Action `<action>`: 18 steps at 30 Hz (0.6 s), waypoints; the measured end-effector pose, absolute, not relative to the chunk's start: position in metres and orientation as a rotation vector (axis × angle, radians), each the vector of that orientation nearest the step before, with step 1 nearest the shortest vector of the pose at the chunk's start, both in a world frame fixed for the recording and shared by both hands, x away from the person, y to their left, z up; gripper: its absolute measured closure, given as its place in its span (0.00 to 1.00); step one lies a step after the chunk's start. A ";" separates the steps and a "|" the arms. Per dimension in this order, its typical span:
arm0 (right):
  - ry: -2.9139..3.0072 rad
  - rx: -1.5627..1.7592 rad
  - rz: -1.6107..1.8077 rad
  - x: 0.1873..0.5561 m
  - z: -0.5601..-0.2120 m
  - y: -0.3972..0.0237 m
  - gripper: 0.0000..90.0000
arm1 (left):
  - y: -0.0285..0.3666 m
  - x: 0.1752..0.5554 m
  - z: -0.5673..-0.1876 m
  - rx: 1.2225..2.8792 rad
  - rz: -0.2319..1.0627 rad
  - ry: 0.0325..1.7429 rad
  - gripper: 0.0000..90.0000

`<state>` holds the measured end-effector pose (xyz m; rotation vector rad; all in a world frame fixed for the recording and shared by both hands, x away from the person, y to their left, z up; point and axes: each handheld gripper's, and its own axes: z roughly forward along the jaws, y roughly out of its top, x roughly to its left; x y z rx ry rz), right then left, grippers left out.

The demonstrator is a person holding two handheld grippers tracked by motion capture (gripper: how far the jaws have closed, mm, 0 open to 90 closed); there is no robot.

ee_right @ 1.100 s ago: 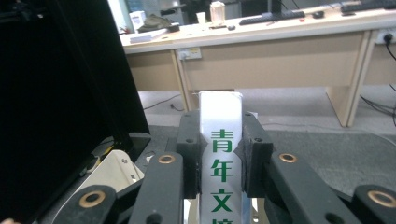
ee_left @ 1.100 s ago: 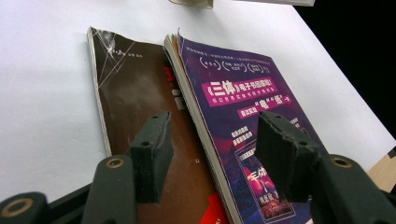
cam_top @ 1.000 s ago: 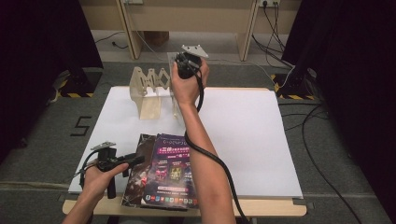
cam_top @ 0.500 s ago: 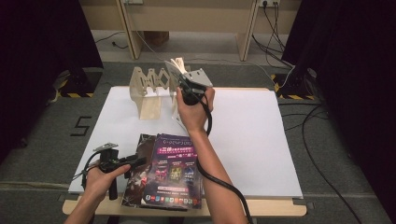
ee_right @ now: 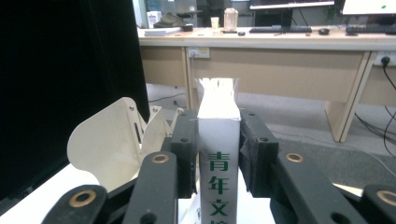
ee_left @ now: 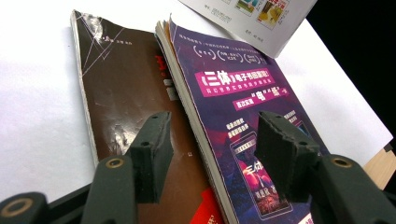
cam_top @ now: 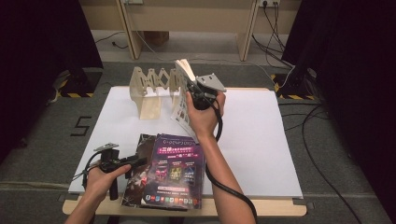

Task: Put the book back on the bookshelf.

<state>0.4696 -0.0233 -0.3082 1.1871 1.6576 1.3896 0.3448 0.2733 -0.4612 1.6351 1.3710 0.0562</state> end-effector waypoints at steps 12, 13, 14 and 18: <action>1.795 1.336 1.319 0.511 -0.297 -0.021 0.68 | 0.276 0.347 -0.464 1.630 0.046 1.378 0.49; 1.801 1.344 1.317 0.513 -0.296 -0.020 0.67 | 0.276 0.347 -0.464 1.630 0.045 1.381 0.49; 1.815 1.354 1.308 0.516 -0.296 -0.019 0.66 | 0.276 0.347 -0.465 1.631 0.046 1.382 0.49; 1.833 1.380 1.268 0.526 -0.296 -0.015 0.64 | 0.275 0.347 -0.465 1.633 0.044 1.381 0.49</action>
